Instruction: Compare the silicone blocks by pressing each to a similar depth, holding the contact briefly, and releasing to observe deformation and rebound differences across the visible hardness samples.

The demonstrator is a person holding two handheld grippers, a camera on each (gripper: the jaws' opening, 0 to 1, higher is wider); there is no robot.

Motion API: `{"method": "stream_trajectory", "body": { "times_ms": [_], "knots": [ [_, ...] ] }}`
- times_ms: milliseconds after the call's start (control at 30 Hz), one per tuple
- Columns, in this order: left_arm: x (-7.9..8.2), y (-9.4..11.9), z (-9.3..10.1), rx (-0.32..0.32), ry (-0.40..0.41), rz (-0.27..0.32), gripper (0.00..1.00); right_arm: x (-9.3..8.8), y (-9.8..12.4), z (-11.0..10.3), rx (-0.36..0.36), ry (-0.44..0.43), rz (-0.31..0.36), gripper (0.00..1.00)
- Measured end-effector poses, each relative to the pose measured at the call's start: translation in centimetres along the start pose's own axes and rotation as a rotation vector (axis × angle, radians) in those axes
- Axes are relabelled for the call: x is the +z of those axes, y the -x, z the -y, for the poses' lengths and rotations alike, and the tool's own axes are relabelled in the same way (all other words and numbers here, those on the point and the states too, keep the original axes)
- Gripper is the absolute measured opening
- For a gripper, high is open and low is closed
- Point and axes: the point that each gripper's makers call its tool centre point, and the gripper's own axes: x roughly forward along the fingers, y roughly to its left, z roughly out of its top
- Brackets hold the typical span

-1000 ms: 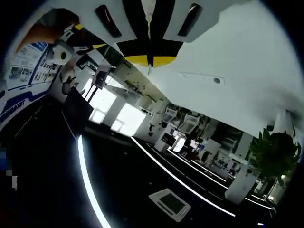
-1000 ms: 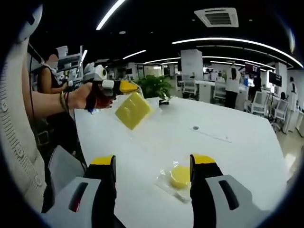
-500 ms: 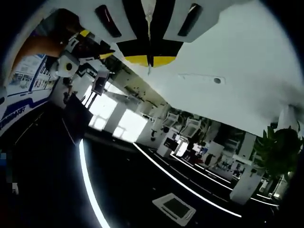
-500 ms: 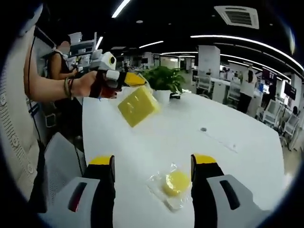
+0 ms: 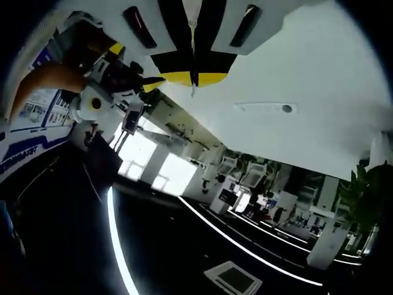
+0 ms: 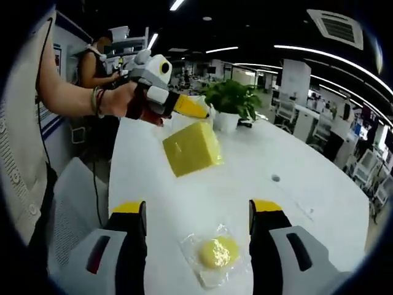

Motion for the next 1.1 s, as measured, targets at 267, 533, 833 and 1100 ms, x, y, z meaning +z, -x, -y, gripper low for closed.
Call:
{"method": "stream_trajectory", "body": {
  "times_ms": [267,533,833,1100],
  "knots": [
    [-0.7,-1.3,0.2,-0.034,-0.004,-0.036,0.00,0.1,-2.2,1.1,0.044,0.034,-0.026,0.64],
    [-1.6,-2.4,0.3,-0.072,-0.011,-0.078,0.00,-0.6,-4.9,1.6,0.085,0.076,-0.069,0.66],
    [-3.3,-3.3,1.3,-0.126,-0.035,-0.141,0.00,0.0,-7.0,1.3,0.137,0.084,-0.064,0.64],
    [-4.1,-3.8,2.5,-0.185,-0.069,-0.175,0.00,-0.5,-8.2,0.7,0.193,0.057,-0.075,0.59]
  ]
}}
